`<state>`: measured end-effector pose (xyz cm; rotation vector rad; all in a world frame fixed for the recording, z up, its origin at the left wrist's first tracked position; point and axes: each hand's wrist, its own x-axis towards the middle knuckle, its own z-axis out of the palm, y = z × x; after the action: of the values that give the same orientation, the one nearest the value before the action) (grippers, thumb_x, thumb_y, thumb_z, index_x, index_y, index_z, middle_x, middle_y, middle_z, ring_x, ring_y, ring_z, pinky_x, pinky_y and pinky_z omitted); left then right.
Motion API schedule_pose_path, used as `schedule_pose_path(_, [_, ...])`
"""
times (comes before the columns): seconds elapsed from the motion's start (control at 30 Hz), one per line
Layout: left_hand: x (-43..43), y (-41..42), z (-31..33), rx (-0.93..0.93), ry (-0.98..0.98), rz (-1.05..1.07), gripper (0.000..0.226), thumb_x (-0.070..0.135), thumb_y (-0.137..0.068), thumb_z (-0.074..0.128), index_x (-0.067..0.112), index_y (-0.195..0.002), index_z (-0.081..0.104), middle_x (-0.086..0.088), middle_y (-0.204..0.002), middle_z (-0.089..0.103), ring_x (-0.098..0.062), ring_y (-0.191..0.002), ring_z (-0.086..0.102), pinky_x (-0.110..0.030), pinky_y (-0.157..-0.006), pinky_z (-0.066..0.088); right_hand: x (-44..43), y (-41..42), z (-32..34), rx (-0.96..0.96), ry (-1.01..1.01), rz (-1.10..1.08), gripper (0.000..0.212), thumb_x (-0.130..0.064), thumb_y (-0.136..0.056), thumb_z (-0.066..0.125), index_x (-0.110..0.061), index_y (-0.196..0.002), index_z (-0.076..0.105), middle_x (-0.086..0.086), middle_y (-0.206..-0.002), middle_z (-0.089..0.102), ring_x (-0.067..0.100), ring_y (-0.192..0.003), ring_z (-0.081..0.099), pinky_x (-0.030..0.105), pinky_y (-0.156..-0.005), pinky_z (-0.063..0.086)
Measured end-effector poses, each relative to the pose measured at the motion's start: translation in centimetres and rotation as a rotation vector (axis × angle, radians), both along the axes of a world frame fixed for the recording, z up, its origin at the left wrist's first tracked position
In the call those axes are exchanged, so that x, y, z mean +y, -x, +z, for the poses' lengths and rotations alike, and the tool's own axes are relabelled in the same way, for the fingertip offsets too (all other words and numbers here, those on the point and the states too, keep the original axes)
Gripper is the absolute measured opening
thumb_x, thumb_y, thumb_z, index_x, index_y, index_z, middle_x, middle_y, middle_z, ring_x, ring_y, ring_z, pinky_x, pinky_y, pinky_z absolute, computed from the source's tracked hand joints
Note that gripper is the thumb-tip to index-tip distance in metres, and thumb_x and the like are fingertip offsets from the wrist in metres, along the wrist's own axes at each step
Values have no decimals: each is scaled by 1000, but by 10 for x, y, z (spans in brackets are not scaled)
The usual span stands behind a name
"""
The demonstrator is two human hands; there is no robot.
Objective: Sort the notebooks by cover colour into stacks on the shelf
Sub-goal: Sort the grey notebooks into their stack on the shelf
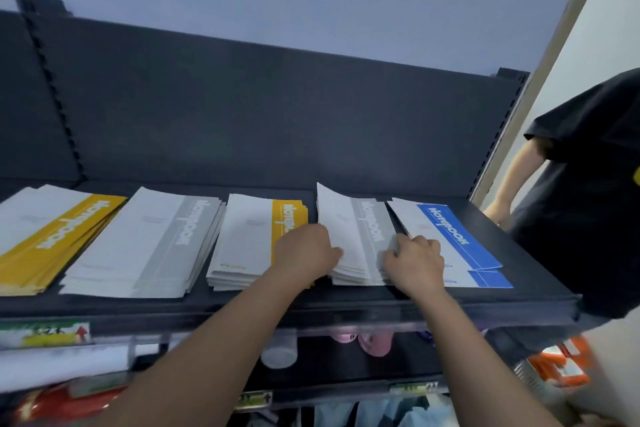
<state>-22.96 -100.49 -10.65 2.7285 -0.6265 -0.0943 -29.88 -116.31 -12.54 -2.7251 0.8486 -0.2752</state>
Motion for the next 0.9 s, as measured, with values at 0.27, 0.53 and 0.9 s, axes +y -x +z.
schedule_pose_path(0.27, [16, -2, 10, -121, 3, 66, 39, 51, -97, 41, 15, -95, 54, -4, -108, 61, -25, -100, 56, -32, -74, 41, 12, -12, 16, -92, 52, 70, 49, -24, -91, 45, -16, -139, 43, 11, -138, 44, 30, -126, 33, 38, -99, 33])
schedule_pose_path(0.53, [75, -12, 22, -390, -146, 133, 40, 40, -97, 47, 11, -124, 51, -6, -124, 54, -25, -118, 48, -37, -91, 41, 61, -40, 27, -234, 29, 354, 48, -27, -94, 51, -14, -140, 45, 7, -140, 46, 25, -130, 38, 36, -105, 33])
schedule_pose_path(0.9, [199, 1, 33, -473, -297, 308, 40, 35, -94, 51, 11, -125, 44, -4, -129, 51, -24, -121, 47, -35, -92, 41, 173, -69, 46, -197, 146, 724, 49, -29, -94, 48, -15, -141, 41, 6, -140, 45, 27, -128, 39, 38, -103, 36])
